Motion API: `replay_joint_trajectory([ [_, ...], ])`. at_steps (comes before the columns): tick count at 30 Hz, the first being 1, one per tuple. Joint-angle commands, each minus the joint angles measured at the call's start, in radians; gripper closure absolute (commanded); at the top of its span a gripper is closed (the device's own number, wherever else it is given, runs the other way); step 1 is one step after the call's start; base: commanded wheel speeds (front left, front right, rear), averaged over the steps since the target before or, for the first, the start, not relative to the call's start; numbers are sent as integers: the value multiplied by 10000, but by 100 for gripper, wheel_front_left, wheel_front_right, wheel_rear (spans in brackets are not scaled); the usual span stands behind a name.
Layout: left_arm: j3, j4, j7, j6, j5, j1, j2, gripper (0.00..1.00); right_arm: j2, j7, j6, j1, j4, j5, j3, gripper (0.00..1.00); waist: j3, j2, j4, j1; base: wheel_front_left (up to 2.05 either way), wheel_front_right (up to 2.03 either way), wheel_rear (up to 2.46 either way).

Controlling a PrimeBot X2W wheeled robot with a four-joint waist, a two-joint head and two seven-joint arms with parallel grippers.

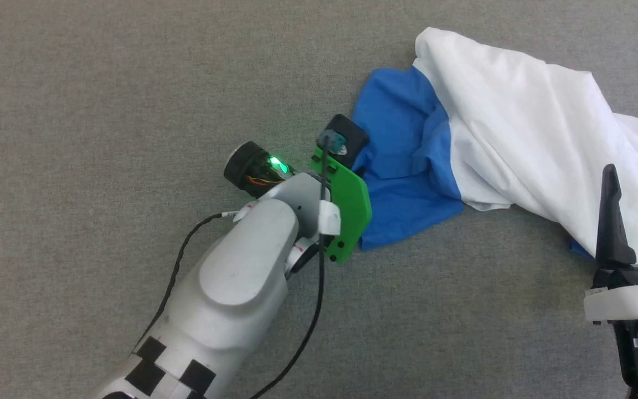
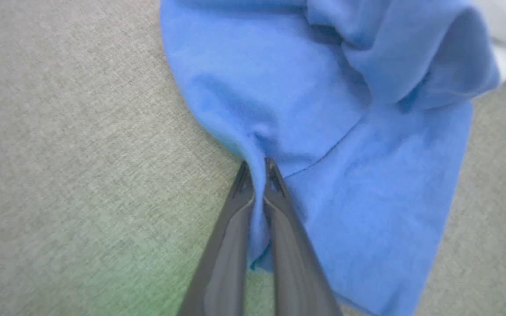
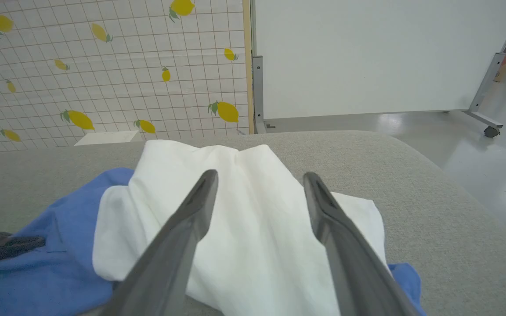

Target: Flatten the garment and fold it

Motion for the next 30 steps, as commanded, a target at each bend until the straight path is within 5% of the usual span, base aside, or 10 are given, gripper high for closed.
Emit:
replay_joint_trajectory([
  [1,113,44,-254,156,-131,158,94,100,10,-62,-15,-161,39,58,-47,0,-186,0,147,-1,0,0,0],
  [6,856,-887,-1527,864,-464,501,189,100,10,-30,-15,12,79,-11,-172,0,-716,0,525,-1,0,0,0],
  [13,2415,-3967,-2148,2224,-1091,2662,1238,100,10,174,-15,369,-42,-44,-173,0,-1288,0,991,-1,0,0,0],
  [18,3901,-6634,-2108,3704,-1486,5529,2042,100,10,296,-15,591,-144,-34,-169,0,-1441,0,1144,-1,0,0,0],
  [19,4925,-7863,-2332,4779,-1758,8180,2115,100,10,402,-15,782,-152,-31,-223,0,-1525,0,1271,-1,0,0,0],
  [24,5030,-7834,-2458,5245,-1911,10131,1831,100,10,497,-15,922,-127,-43,-236,0,-1605,0,1487,-1,0,0,0],
  [25,4979,-7734,-2556,5212,-1983,10208,1714,95,10,522,-15,926,-123,-48,-200,0,-1622,0,1540,-1,0,0,0],
  [26,4922,-7677,-2651,5154,-2035,10190,1619,64,10,543,-15,920,-126,-53,-168,0,-1632,0,1585,-1,0,0,0],
  [27,4866,-7644,-2786,5059,-2076,10085,1539,0,11,568,-15,909,-132,-68,-141,0,-1649,0,1644,-1,0,0,0],
  [30,4780,-7791,-3101,4737,-2160,9550,1457,0,11,626,-15,857,-153,-93,-101,0,-1687,0,1739,-1,0,0,0],
])
